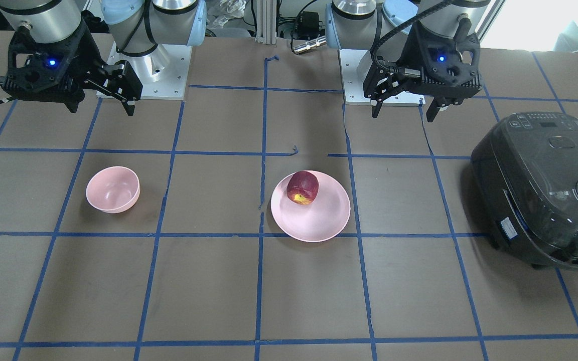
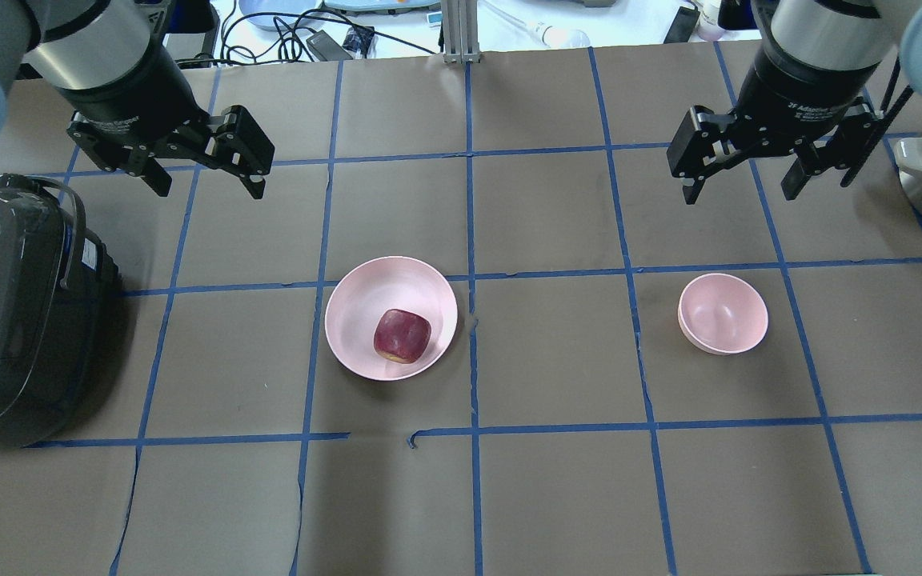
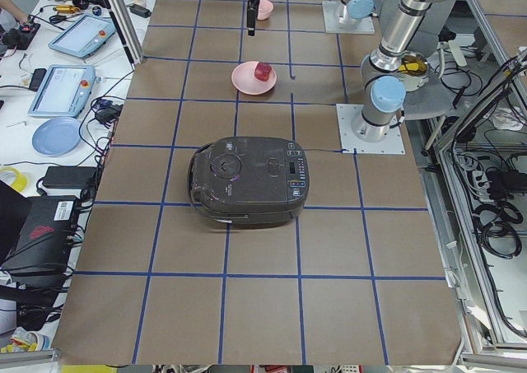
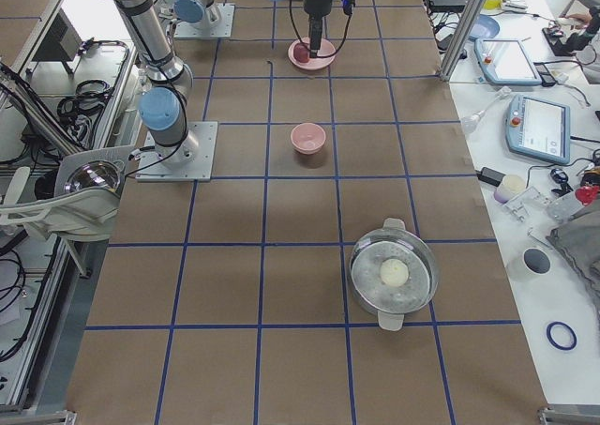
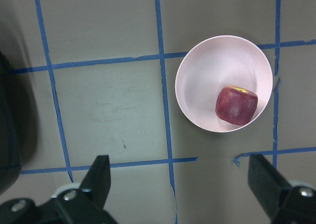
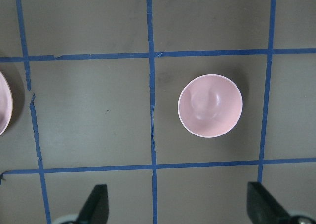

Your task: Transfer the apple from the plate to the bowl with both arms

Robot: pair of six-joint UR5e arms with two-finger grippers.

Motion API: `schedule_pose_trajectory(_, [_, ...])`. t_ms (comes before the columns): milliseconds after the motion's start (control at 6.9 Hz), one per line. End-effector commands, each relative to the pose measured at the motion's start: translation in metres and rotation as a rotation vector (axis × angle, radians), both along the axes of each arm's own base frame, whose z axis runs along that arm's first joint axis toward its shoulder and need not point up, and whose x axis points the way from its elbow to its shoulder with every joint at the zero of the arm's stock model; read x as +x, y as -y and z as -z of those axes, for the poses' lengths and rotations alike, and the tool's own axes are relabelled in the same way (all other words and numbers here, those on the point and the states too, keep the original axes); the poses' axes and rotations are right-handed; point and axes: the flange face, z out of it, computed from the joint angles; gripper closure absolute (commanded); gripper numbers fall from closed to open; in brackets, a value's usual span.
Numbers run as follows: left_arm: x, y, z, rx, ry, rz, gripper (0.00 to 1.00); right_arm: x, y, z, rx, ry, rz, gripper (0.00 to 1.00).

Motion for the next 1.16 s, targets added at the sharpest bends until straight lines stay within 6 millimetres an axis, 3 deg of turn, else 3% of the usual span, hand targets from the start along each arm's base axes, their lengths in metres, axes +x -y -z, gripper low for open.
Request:
schedule_pose_trajectory(0, [-0.0017,-0.0005,-0.0001,0.000,-0.002,0.003,0.00,-0.0003,-0.0002,0.0008,0.002,-0.003,0.000,0.00])
schedule_pose_trajectory(1014, [0.0005,-0.0028,0.0003,0.003,-0.002,0.000,0.00,-0.0064,0.0047,0.0041,0.007,-0.004,0.012,0.00])
